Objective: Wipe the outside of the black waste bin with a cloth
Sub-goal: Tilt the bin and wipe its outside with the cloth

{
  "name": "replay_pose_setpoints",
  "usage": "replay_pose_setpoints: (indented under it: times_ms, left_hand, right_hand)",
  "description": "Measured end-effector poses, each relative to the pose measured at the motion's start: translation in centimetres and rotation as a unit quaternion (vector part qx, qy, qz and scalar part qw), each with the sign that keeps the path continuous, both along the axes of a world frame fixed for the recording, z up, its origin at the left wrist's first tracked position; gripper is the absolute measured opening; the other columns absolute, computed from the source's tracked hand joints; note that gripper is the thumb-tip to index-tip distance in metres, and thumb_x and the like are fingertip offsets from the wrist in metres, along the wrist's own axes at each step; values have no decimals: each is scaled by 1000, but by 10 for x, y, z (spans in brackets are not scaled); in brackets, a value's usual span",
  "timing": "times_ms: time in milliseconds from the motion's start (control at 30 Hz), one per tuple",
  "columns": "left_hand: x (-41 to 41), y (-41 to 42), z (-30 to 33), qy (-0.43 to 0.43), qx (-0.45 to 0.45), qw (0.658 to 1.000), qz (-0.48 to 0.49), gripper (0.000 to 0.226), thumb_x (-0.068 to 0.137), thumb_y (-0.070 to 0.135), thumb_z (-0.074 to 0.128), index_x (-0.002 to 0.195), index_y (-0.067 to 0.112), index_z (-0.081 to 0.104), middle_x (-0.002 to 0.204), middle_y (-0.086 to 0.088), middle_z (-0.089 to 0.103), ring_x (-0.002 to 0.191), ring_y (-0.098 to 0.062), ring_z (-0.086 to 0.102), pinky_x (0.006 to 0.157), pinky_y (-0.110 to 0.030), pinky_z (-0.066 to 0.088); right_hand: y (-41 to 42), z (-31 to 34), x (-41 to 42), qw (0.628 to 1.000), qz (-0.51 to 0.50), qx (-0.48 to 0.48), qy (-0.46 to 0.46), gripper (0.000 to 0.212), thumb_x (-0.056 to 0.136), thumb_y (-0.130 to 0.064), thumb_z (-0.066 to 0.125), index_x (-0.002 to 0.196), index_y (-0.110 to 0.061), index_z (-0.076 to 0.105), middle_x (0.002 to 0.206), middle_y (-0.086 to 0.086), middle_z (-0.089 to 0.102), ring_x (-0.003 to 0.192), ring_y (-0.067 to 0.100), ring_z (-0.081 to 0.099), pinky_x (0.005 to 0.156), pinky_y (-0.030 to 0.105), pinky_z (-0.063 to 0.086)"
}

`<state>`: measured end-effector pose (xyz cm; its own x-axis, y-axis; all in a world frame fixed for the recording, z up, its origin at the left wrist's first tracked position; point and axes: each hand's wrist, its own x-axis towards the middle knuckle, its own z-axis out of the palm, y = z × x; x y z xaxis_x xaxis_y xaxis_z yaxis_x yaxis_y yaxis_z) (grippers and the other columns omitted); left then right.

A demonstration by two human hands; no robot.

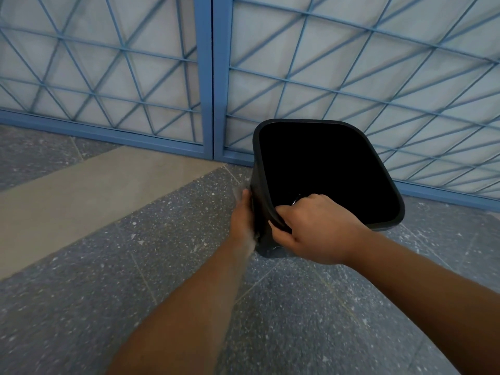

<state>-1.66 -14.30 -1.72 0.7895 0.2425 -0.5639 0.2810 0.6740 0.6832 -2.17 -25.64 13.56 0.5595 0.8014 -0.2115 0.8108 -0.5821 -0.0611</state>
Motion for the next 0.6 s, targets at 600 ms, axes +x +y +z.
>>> replay_pose_setpoints:
  times_ms: [600]
  left_hand:
    - [2, -2, 0, -77, 7, 997, -23, 51, 108, 49, 35, 113, 14, 72, 92, -1, 79, 98, -19, 72, 87, -31, 55]
  right_hand:
    - [1, -1, 2, 1000, -11, 13, 15, 36, 96, -43, 37, 71, -20, 50, 57, -4, 48, 50, 11, 46, 60, 33, 44]
